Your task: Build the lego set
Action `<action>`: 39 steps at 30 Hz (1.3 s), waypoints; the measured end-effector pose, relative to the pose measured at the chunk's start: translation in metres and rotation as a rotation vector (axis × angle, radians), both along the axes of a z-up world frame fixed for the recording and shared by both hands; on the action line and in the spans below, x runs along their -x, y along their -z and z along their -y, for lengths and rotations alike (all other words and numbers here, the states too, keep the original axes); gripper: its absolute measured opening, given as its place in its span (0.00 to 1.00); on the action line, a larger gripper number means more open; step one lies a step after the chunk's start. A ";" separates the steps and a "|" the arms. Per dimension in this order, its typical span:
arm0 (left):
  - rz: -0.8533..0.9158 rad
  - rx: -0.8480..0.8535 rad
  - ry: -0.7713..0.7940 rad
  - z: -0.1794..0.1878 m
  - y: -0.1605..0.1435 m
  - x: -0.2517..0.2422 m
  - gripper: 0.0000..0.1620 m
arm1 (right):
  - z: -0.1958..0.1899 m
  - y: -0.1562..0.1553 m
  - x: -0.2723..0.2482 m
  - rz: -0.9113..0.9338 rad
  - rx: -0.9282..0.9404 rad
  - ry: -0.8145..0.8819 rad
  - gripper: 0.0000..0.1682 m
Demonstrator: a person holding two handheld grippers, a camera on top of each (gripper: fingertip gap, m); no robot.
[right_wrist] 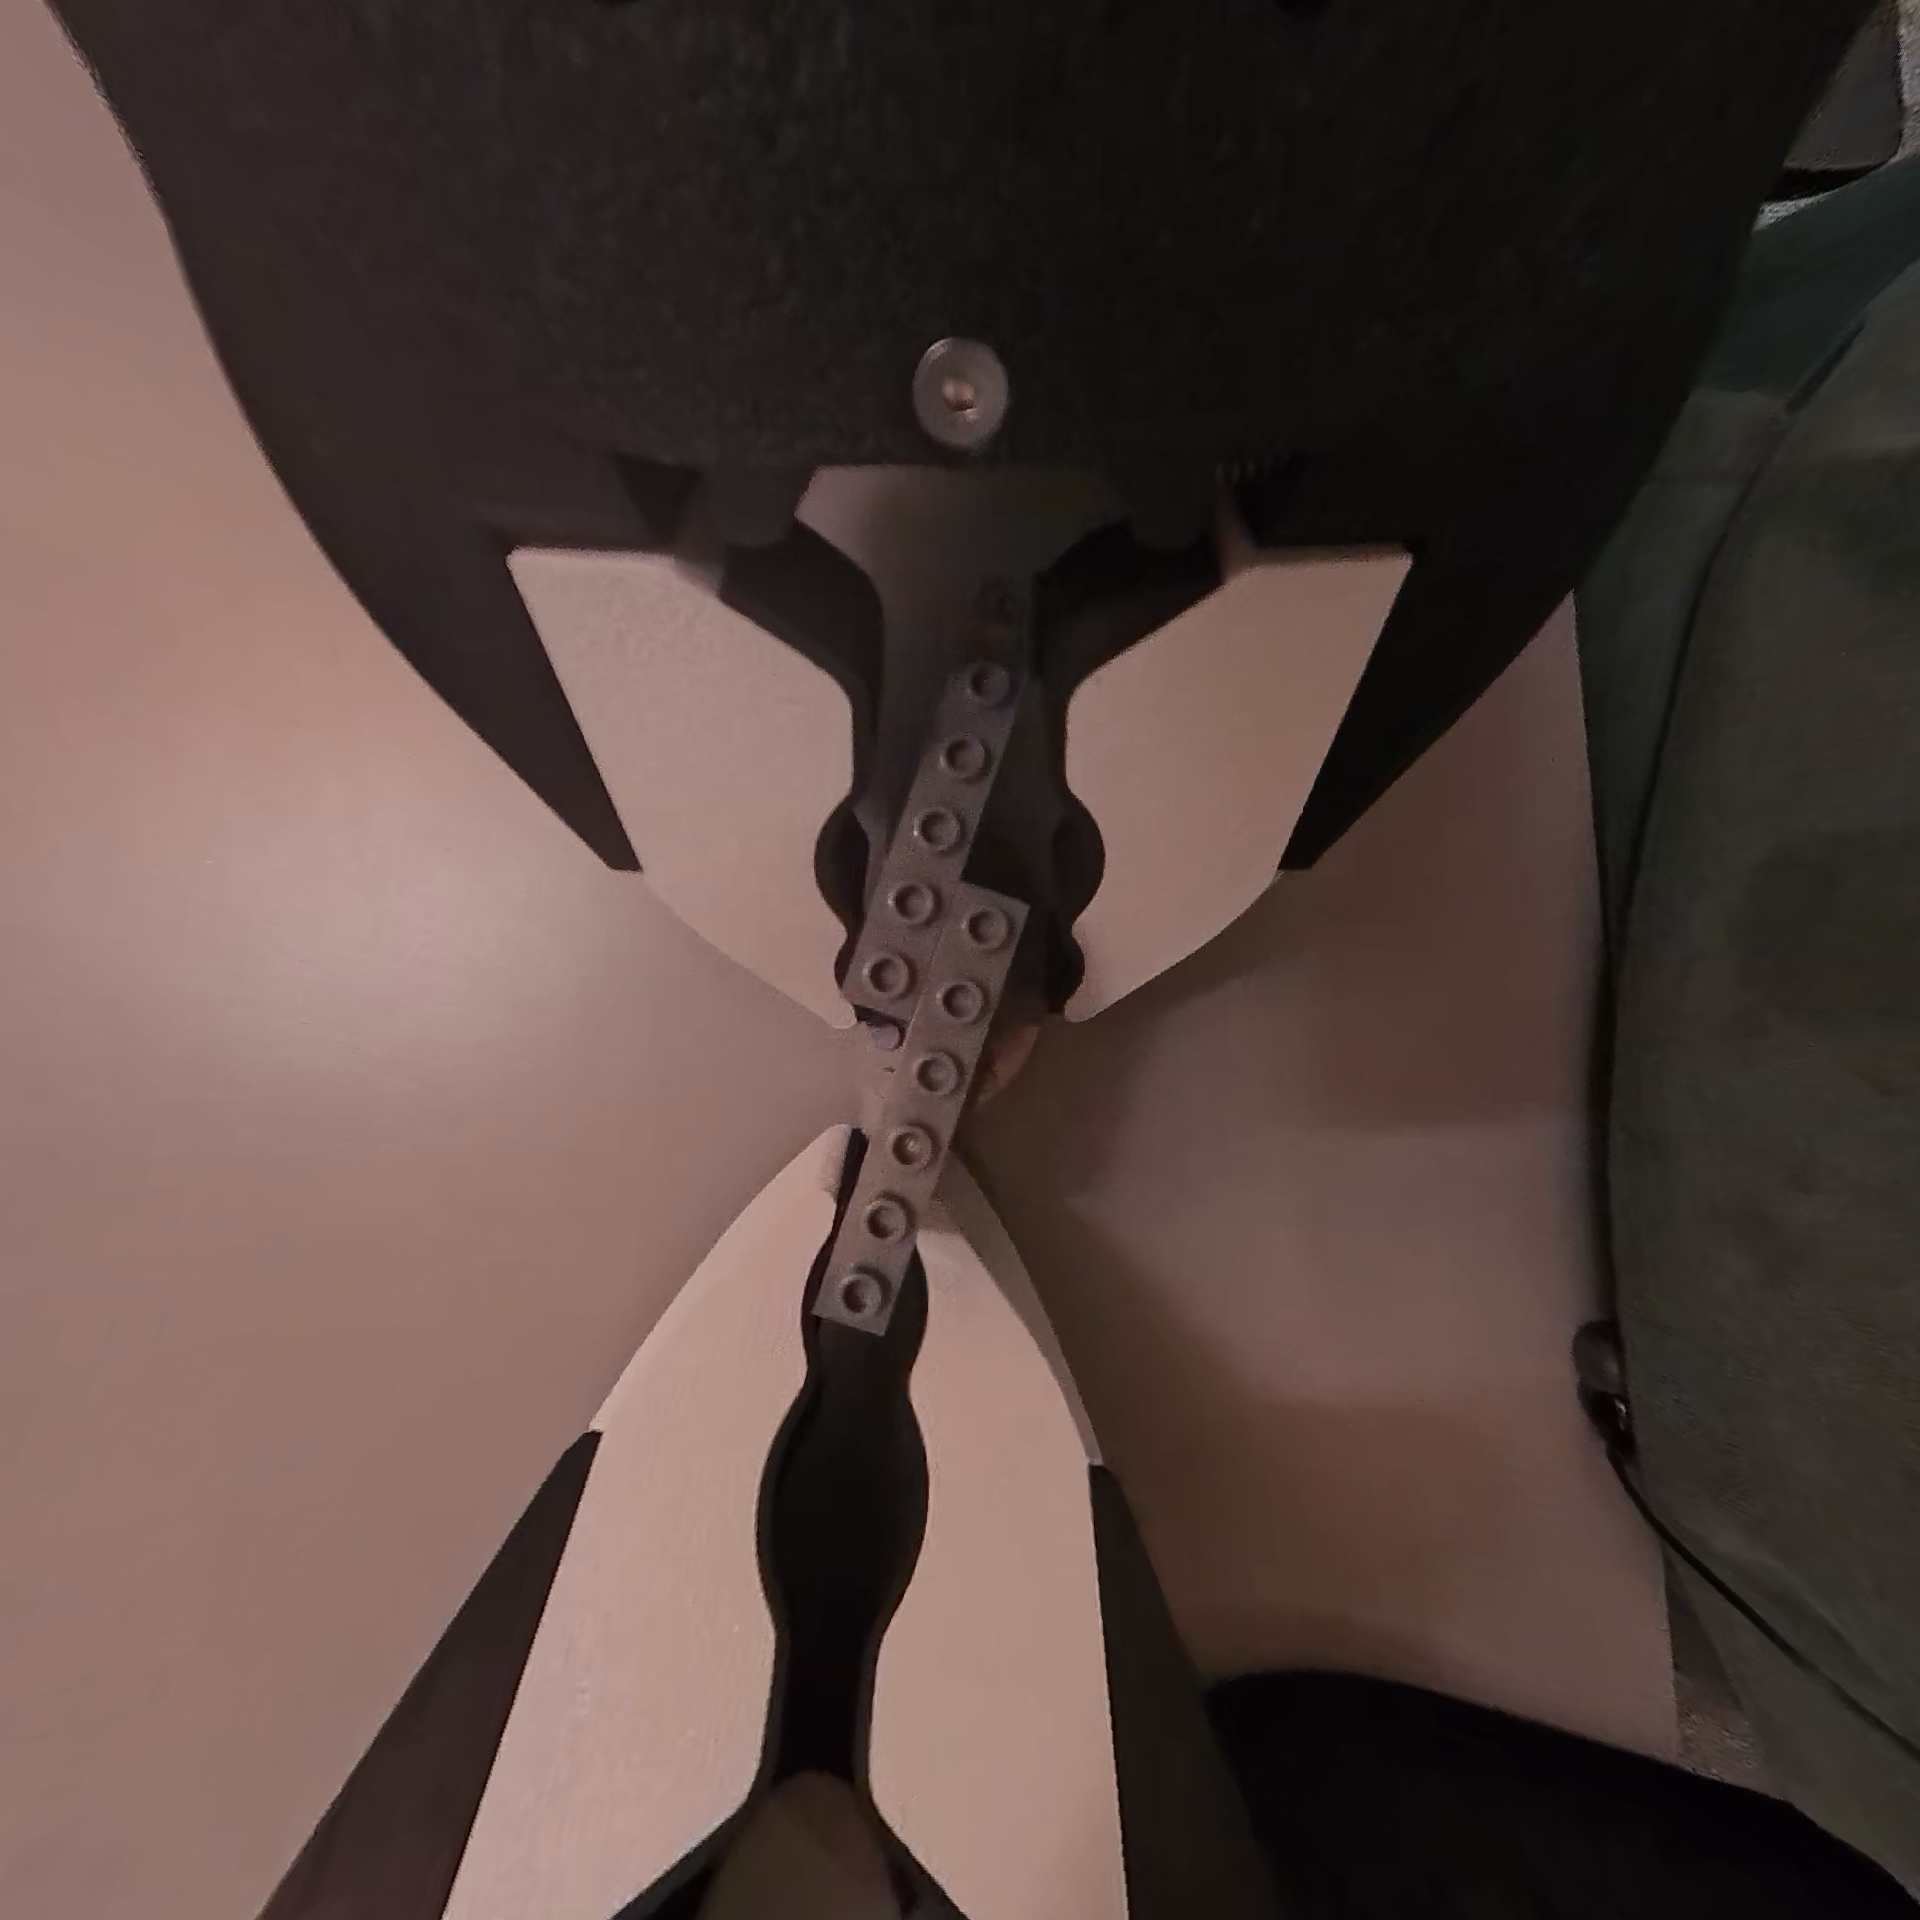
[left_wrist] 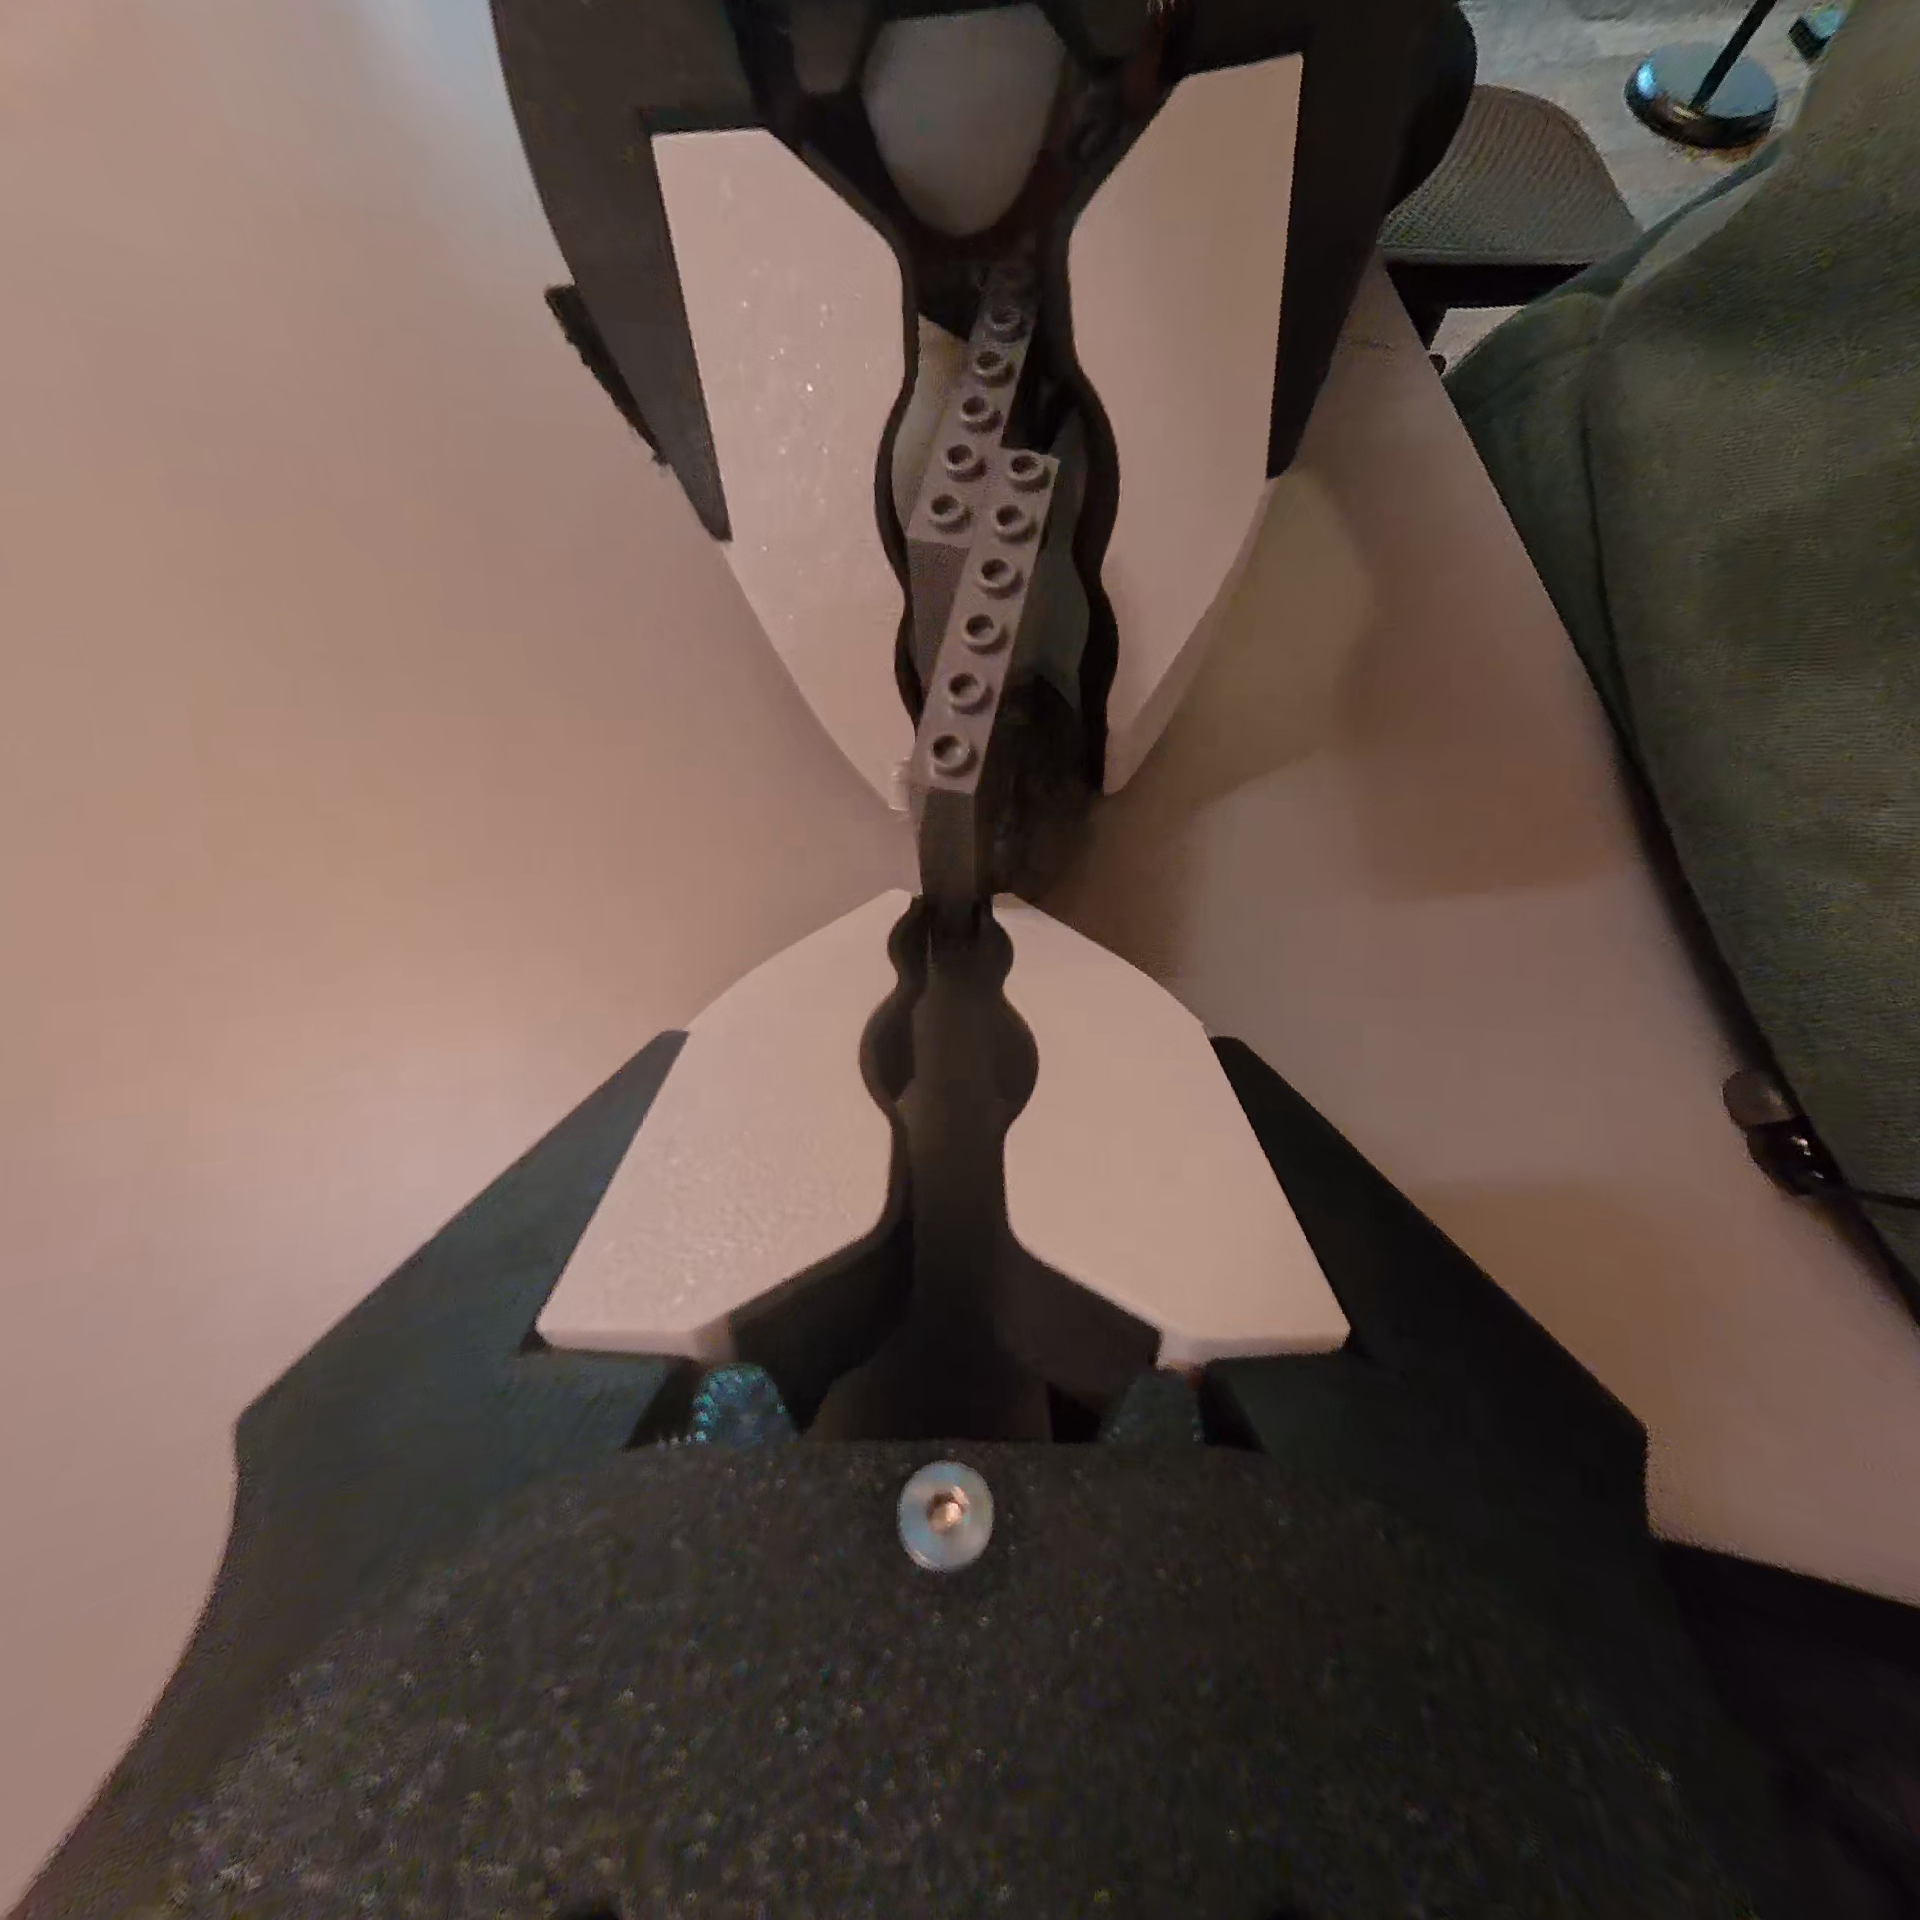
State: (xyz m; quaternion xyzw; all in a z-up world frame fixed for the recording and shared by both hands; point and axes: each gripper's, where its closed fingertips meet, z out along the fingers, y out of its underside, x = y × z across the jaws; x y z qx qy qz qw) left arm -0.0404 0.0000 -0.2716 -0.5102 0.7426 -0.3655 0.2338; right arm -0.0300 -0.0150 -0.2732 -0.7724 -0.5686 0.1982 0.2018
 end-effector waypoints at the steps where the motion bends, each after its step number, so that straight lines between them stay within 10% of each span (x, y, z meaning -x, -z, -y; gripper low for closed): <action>1: 0.000 -0.004 0.002 0.000 0.000 0.000 0.05 | 0.000 0.000 0.000 0.003 -0.001 0.000 0.19; 39: -0.052 -0.016 -0.009 -0.002 0.007 -0.003 0.06 | -0.014 -0.018 -0.023 -0.002 -0.070 -0.069 0.03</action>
